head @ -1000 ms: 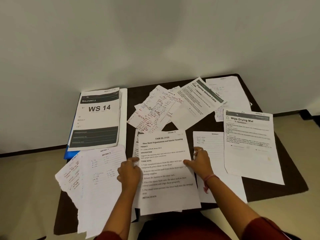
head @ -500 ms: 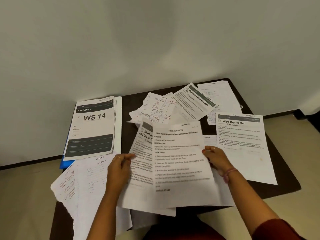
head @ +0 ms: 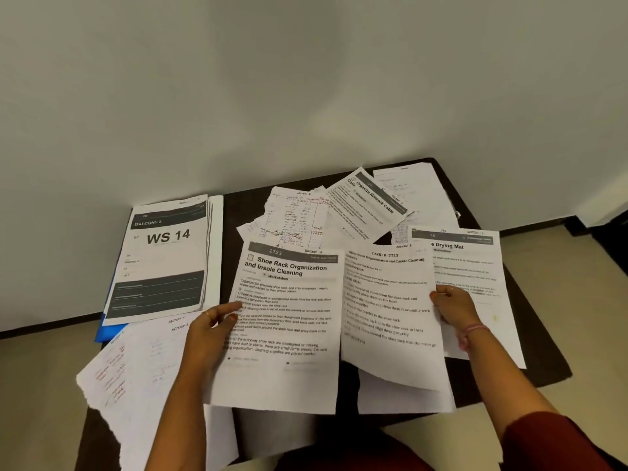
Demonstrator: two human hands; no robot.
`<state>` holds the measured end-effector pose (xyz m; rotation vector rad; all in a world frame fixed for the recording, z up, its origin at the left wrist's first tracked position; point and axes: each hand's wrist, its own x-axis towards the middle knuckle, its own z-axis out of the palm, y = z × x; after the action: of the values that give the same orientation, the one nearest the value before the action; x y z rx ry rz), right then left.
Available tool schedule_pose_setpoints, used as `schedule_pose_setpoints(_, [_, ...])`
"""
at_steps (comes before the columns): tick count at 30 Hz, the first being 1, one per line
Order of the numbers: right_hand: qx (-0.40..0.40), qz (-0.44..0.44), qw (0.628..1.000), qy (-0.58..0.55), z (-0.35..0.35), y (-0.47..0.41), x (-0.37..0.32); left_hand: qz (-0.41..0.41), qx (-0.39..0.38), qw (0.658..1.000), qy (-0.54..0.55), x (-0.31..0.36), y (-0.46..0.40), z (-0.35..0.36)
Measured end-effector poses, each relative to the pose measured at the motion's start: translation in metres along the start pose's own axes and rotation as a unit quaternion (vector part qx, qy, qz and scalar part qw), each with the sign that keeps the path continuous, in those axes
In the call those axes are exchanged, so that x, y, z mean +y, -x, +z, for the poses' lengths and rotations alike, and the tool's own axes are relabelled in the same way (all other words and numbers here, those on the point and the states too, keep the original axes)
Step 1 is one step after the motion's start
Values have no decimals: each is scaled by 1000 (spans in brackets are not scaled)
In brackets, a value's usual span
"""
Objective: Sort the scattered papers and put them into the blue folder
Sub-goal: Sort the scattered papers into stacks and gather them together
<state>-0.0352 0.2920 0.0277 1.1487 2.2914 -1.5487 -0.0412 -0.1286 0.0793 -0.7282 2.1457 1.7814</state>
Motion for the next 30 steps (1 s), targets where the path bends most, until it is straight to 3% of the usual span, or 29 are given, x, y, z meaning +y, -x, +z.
schedule_pose_setpoints(11, [-28,-37,990,136,1,-1,-7,-19,7,1000,11,-5,3,31])
schedule_pose_setpoints(17, [-45,-20,988,147,-12,-9,-2,-19,-21,1000,2,-12,6,66])
schedule_pose_setpoints(23, [8,-48,989,142,-40,-15,6,-31,-59,998,17,-17,7,98])
schedule_pose_setpoints(30, [106,-19,974,199,-69,-21,29,-30,-78,996,26,-20,10,142])
